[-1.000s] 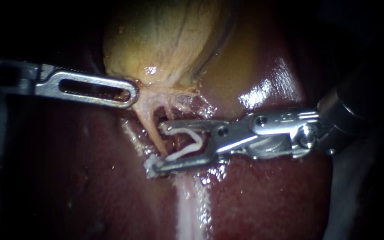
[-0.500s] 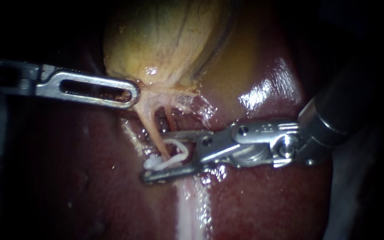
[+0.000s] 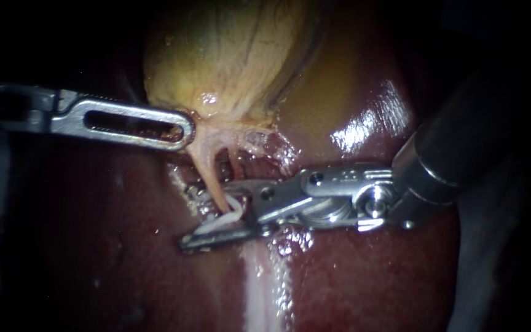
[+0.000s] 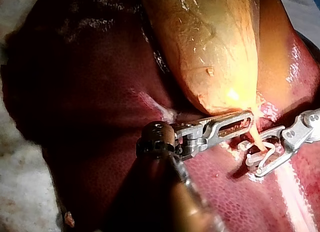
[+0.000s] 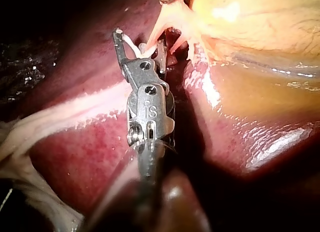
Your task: Clipping third clip left tube
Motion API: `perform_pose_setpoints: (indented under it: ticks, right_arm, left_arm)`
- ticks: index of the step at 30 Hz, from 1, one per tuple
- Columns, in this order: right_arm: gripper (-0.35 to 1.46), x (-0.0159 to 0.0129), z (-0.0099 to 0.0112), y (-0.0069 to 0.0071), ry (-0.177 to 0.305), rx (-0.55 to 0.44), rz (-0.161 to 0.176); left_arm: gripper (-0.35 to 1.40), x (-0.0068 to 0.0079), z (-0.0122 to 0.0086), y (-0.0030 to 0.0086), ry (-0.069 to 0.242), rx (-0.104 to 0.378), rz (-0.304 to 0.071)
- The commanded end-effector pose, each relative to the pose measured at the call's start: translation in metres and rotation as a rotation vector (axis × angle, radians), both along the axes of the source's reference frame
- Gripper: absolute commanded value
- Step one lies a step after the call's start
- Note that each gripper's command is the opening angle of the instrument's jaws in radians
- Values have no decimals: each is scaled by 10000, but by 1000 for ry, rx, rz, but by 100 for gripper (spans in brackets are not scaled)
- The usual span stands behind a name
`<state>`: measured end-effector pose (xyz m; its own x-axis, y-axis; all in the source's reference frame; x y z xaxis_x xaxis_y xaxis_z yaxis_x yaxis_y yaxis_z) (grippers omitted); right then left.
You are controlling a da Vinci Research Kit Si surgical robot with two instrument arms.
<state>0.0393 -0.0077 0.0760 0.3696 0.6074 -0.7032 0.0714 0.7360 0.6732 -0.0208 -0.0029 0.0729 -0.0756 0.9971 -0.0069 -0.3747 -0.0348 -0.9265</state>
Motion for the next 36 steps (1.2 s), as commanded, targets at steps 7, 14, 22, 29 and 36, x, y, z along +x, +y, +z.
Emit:
perform_pose_setpoints:
  ticks: [7, 14, 22, 29, 36]
  right_arm:
    - [47, 1, -9, 13, 1, 9, 2]
    - [45, 4, -15, 27, -1, 18, 4]
    - [43, 7, -16, 38, -2, 40, 15]
    - [42, 9, -19, 46, 2, 51, 22]
    - [41, 8, -22, 51, 6, 56, 22]
  left_arm:
    - [-35, -1, 0, 0, 0, 0, 0]
    - [-35, -2, 1, -1, 3, -2, -4]
    - [-35, -4, 0, -1, 2, -1, -2]
    - [-35, -5, 1, -1, 2, -1, -3]
    - [-35, -5, 1, -1, 2, -1, -3]
